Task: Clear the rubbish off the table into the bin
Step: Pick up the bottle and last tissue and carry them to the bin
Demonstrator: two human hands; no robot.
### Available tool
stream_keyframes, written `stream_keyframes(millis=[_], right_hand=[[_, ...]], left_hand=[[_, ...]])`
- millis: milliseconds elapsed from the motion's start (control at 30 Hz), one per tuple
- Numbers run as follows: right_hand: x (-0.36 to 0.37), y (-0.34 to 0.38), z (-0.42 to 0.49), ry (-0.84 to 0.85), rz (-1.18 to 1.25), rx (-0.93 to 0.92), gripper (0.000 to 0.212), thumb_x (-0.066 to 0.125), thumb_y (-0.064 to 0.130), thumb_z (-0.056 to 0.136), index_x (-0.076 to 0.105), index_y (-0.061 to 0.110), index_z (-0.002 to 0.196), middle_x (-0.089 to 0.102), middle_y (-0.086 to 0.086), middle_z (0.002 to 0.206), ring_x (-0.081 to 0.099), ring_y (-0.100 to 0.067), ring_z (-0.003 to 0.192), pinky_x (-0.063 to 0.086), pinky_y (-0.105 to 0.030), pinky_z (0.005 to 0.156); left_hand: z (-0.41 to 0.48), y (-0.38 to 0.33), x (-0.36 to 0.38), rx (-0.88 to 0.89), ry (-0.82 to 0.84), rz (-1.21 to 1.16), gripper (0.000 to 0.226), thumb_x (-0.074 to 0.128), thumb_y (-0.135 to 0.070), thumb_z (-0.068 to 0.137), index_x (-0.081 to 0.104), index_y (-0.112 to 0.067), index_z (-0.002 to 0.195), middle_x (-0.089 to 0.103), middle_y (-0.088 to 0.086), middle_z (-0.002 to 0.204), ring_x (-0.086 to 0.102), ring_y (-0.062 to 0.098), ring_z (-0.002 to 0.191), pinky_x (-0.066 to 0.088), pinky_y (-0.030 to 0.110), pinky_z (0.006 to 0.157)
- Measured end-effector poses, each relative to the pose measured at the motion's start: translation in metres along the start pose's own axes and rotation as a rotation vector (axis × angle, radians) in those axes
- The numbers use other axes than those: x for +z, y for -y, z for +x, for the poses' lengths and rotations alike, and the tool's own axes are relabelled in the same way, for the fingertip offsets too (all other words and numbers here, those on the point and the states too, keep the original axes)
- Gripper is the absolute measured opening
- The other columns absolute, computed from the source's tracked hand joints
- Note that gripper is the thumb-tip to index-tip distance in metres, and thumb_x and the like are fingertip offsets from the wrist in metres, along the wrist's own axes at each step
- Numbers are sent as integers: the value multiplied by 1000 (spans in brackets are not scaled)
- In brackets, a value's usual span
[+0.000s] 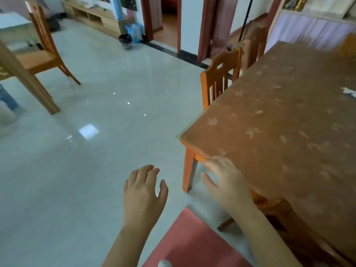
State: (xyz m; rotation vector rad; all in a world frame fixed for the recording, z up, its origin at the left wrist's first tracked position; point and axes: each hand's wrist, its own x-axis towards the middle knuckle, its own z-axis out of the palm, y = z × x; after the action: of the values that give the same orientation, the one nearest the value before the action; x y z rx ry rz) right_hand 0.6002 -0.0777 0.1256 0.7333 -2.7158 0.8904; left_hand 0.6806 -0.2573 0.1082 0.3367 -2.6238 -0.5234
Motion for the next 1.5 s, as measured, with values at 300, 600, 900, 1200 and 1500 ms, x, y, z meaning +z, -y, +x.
stream_keyframes(millis=[300, 600, 900, 1200, 1500], right_hand=[[95, 56, 88, 76, 7, -101, 23, 60, 20, 74, 66, 7, 92, 68, -11, 93, 60, -28, 88, 39, -30, 83], [160, 30, 250, 34, -8, -14, 28, 53, 26, 76, 65, 8, 95, 67, -11, 97, 60, -32, 89, 50, -39, 78], [184, 4, 413, -25, -31, 105, 24, 59, 20, 82, 64, 8, 102, 65, -11, 108, 56, -30, 103, 44, -40, 87], [246, -24, 572, -52, -78, 207, 29, 54, 26, 77, 64, 9, 98, 66, -10, 102, 59, -30, 95, 46, -38, 82], [271, -52, 729, -173, -110, 348, 28, 54, 24, 78, 64, 9, 99, 66, -10, 102, 59, -28, 97, 48, -40, 82]], left_hand=[[53, 110, -10, -170, -32, 32, 36, 45, -28, 80, 66, -3, 95, 67, 12, 98, 61, 34, 87, 49, 39, 74], [223, 163, 24, -57, 13, 73, 36, 45, -28, 79, 67, -4, 94, 68, 10, 97, 62, 32, 85, 50, 38, 73], [411, 190, 65, 60, -6, 30, 35, 46, -28, 80, 66, -5, 97, 67, 8, 100, 60, 31, 88, 48, 37, 75], [583, 257, 139, 152, 87, -44, 34, 45, -28, 78, 67, -7, 94, 68, 8, 97, 63, 29, 85, 50, 36, 73], [786, 280, 192, 266, 69, -119, 34, 46, -26, 80, 66, -4, 98, 67, 11, 100, 61, 31, 90, 46, 37, 75]])
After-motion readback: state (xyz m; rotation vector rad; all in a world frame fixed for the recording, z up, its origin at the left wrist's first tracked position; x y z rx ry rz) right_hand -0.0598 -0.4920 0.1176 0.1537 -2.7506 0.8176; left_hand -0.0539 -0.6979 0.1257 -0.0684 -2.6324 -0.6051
